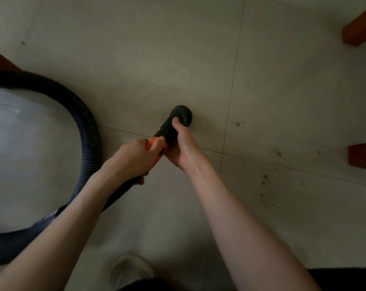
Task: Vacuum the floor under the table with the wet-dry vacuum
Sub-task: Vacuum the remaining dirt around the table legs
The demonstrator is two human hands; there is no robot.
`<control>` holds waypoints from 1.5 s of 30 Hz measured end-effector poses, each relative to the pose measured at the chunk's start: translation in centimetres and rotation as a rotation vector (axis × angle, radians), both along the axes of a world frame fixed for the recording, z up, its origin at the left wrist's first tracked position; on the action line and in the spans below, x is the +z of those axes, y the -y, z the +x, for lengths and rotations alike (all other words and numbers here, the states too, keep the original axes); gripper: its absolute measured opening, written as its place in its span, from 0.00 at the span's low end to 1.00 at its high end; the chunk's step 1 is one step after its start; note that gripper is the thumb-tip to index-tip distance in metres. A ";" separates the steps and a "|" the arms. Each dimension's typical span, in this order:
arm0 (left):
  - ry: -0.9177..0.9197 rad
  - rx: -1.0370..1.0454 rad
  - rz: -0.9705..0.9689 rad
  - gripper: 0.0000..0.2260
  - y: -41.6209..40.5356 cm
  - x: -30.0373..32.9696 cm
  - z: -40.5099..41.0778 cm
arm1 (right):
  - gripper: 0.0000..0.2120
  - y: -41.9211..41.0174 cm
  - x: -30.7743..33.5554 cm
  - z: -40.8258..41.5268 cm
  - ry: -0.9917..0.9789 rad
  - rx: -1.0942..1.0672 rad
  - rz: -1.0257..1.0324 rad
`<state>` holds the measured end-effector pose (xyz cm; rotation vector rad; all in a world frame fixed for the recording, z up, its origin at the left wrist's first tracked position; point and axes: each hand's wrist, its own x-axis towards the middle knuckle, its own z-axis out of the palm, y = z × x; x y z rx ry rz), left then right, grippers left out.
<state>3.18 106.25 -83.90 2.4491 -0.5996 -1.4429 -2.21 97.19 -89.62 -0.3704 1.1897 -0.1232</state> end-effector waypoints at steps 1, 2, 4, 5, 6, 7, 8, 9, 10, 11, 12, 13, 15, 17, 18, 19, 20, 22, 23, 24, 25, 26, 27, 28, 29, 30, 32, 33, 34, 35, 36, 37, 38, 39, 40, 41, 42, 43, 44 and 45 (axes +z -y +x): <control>-0.006 0.000 0.000 0.20 0.4 0.0 0.3 | 0.18 0.4 0.1 0.4 0.014 -0.015 0.006; -0.013 0.002 0.001 0.20 0.8 0.1 0.6 | 0.18 0.7 0.1 0.7 0.016 -0.028 0.007; -0.022 0.010 0.006 0.20 1.5 0.2 1.0 | 0.21 1.4 0.0 1.3 -0.014 -0.030 0.002; -0.025 0.013 0.006 0.20 1.8 0.2 1.1 | 0.22 1.6 0.0 1.6 -0.029 -0.033 0.006; -0.033 0.016 0.007 0.19 1.9 0.2 1.2 | 0.24 1.7 0.1 1.8 -0.046 -0.041 0.009; -0.046 0.021 0.007 0.19 2.1 0.2 1.3 | 0.25 1.8 0.3 2.0 -0.061 -0.050 0.014; -0.062 0.028 0.007 0.19 2.2 0.3 1.4 | 0.25 1.8 0.7 2.1 -0.087 -0.047 0.010; -0.074 0.032 0.006 0.19 2.3 0.4 1.5 | 0.25 1.8 1.0 2.3 -0.105 -0.045 0.007; -0.080 0.033 0.002 0.20 2.5 0.5 1.5 | 0.24 1.8 1.2 2.3 -0.106 -0.055 0.012; -0.083 0.036 -0.005 0.20 2.7 0.6 1.5 | 0.22 1.7 1.6 2.4 -0.092 -0.077 0.029; -0.089 0.040 -0.013 0.21 2.9 0.7 1.5 | 0.21 1.6 2.1 2.4 -0.078 -0.091 0.040; -0.096 0.040 -0.018 0.22 3.2 0.9 1.5 | 0.19 1.5 2.4 2.5 -0.068 -0.096 0.039; -0.100 0.046 -0.020 0.22 3.7 1.1 1.6 | 0.18 1.5 2.7 2.5 -0.070 -0.080 0.004; -0.101 0.048 -0.013 0.23 4.3 1.5 1.4 | 0.20 2.1 2.7 2.3 -0.092 -0.081 -0.013; -0.104 0.044 -0.012 0.23 4.6 1.6 1.2 | 0.22 2.5 2.8 2.0 -0.105 -0.083 -0.023; -0.104 0.033 -0.012 0.23 4.8 1.7 1.1 | 0.23 2.8 2.9 1.6 -0.116 -0.084 -0.027; -0.099 0.024 -0.008 0.23 5.0 1.7 0.9 | 0.24 3.1 3.1 1.3 -0.125 -0.079 -0.024; -0.085 0.025 0.007 0.24 5.0 1.7 0.7 | 0.24 3.5 3.4 0.7 -0.112 -0.049 0.003; -0.080 0.024 0.013 0.24 5.1 1.8 0.7 | 0.24 3.8 3.4 0.4 -0.104 -0.034 0.013; -0.076 0.022 0.018 0.24 5.3 1.8 0.5 | 0.24 4.0 3.5 0.0 -0.099 -0.034 0.018; -0.071 0.020 0.022 0.24 5.4 1.8 0.4 | 0.23 4.2 3.5 -0.3 -0.096 -0.040 0.019; -0.068 0.017 0.025 0.24 5.6 1.8 0.1 | 0.23 4.4 3.6 -0.8 -0.092 -0.050 0.021; -0.068 0.013 0.026 0.24 5.7 1.8 -0.4 | 0.23 4.5 3.5 -1.3 -0.089 -0.054 0.022; -0.072 0.011 0.026 0.23 5.9 1.9 -1.0 | 0.24 4.6 3.6 -1.8 -0.090 -0.047 0.024; -0.076 0.010 0.024 0.23 6.0 1.8 -1.6 | 0.24 4.7 3.6 -2.4 -0.088 -0.037 0.026; -0.079 0.010 0.022 0.23 6.0 1.7 -2.2 | 0.24 4.8 3.6 -2.9 -0.081 -0.026 0.032; -0.072 0.014 0.019 0.22 6.0 1.4 -3.0 | 0.24 5.1 3.4 -3.5 -0.070 -0.011 0.035; -0.067 0.021 0.023 0.22 6.0 1.2 -3.2 | 0.23 5.1 3.3 -3.7 -0.068 -0.002 0.030; -0.063 0.026 0.030 0.22 5.9 1.2 -3.3 | 0.23 5.1 3.3 -3.8 -0.062 0.007 0.024; -0.058 0.026 0.039 0.22 5.8 1.2 -3.4 | 0.23 4.9 3.2 -4.0 -0.059 0.018 0.014; -0.052 0.018 0.047 0.22 5.7 1.2 -3.6 | 0.23 4.7 3.1 -4.2 -0.058 0.020 0.006; -0.045 0.007 0.048 0.22 5.7 1.2 -3.9 | 0.23 4.6 3.0 -4.3 -0.058 0.014 -0.002; -0.038 -0.003 0.044 0.22 5.7 1.2 -4.2 | 0.23 4.5 2.9 -4.6 -0.059 0.001 -0.011; -0.032 -0.014 0.034 0.22 5.8 1.1 -4.6 | 0.23 4.5 2.7 -4.9 -0.058 -0.012 -0.025; -0.026 -0.022 0.025 0.23 5.9 1.0 -4.9 | 0.23 4.6 2.5 -5.2 -0.059 -0.024 -0.037; -0.021 -0.022 0.022 0.23 5.9 0.9 -5.3 | 0.23 4.7 2.3 -5.5 -0.063 -0.025 -0.044; -0.017 -0.024 0.022 0.23 5.8 0.8 -5.6 | 0.23 4.7 2.2 -5.8 -0.065 -0.025 -0.045; -0.012 -0.028 0.030 0.23 5.7 0.6 -5.8 | 0.23 4.6 2.0 -6.1 -0.064 -0.023 -0.042; -0.005 -0.033 0.043 0.23 5.6 0.5 -5.9 | 0.23 4.4 1.9 -6.4 -0.061 -0.020 -0.038; 0.002 -0.040 0.058 0.22 5.4 0.4 -6.0 | 0.24 4.1 1.7 -6.5 -0.065 -0.017 -0.039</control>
